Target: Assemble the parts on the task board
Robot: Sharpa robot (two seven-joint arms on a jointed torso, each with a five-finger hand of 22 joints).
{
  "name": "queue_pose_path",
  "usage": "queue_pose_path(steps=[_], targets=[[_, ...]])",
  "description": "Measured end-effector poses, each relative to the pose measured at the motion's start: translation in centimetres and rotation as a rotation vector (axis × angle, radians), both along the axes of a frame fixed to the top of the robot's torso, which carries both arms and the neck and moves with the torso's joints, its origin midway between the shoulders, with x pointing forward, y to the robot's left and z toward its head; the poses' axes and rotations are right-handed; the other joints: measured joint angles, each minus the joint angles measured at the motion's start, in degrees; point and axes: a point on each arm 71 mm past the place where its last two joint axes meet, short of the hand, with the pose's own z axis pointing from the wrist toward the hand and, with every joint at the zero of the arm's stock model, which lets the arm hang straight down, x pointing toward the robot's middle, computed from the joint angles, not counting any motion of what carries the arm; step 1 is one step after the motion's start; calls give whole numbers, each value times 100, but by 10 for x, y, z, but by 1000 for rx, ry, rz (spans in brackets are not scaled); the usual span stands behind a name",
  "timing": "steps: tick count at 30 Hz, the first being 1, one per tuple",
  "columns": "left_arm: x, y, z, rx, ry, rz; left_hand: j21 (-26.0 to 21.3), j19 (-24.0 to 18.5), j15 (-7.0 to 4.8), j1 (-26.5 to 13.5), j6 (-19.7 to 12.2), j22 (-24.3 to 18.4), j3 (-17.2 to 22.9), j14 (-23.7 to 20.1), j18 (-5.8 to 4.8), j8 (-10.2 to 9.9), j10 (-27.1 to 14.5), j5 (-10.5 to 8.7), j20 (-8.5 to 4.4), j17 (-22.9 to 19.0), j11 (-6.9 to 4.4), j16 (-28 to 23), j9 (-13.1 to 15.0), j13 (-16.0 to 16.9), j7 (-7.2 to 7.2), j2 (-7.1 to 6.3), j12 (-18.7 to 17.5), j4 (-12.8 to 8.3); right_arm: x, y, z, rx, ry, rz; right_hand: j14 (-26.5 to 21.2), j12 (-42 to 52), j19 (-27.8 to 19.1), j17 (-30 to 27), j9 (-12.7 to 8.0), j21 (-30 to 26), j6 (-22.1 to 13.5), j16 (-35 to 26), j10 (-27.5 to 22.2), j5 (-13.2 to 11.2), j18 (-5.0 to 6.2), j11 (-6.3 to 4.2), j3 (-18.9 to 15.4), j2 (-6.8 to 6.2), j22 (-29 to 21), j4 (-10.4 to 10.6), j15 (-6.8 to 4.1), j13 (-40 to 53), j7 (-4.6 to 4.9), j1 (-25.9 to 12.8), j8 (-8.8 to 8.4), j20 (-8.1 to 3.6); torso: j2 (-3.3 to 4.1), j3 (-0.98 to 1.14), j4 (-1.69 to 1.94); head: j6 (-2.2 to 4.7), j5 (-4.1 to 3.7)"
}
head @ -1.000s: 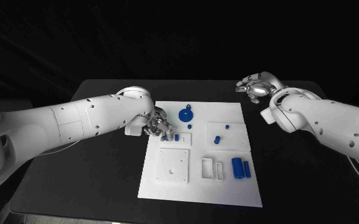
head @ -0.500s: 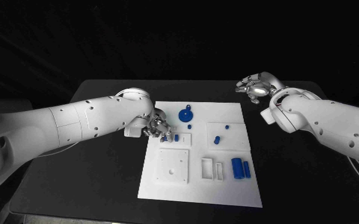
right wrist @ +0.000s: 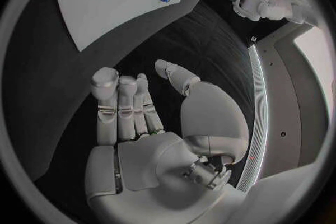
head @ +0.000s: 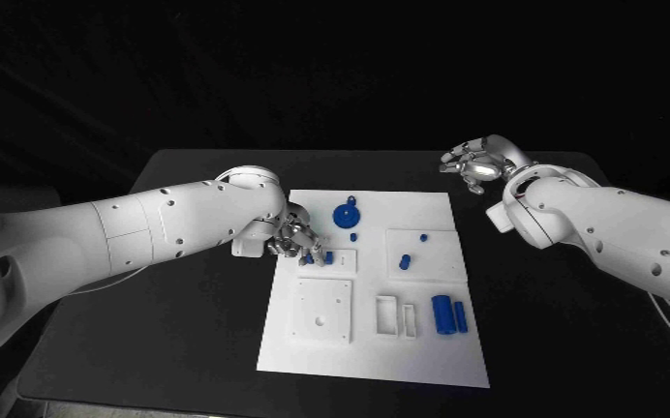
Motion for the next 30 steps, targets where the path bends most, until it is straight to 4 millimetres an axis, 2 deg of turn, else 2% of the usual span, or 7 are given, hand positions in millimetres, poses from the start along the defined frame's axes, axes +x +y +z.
queue_pose_path(steps=[23, 30], targets=[[2, 1, 0, -3, 0, 5, 0, 1, 1, 69, 1, -5, -1, 0, 5, -13, -20, 0, 1, -1, 21, 0, 51, 16, 7, -67, 0, 39, 0, 0, -1, 0, 2, -1, 0, 0, -1, -5, -1, 0, -6, 0, -21, 0, 0, 21, 0, 0, 4, 0, 0, -4, 19, 0, 0, 1, 3, 2, -1, 4, -17], [4, 3, 1, -2, -1, 11, 0, 1, 1, 97, 1, -10, -1, 0, 7, -36, -20, 0, 1, -1, 21, 0, 68, 18, 7, -145, 0, 38, 0, 0, -2, 0, 3, -1, 0, 0, -1, -5, -1, 0, -5, 0, -21, 0, 0, 20, 0, 0, 4, 0, 0, -4, 18, 0, 0, 1, 3, 4, -1, -4, -21]])
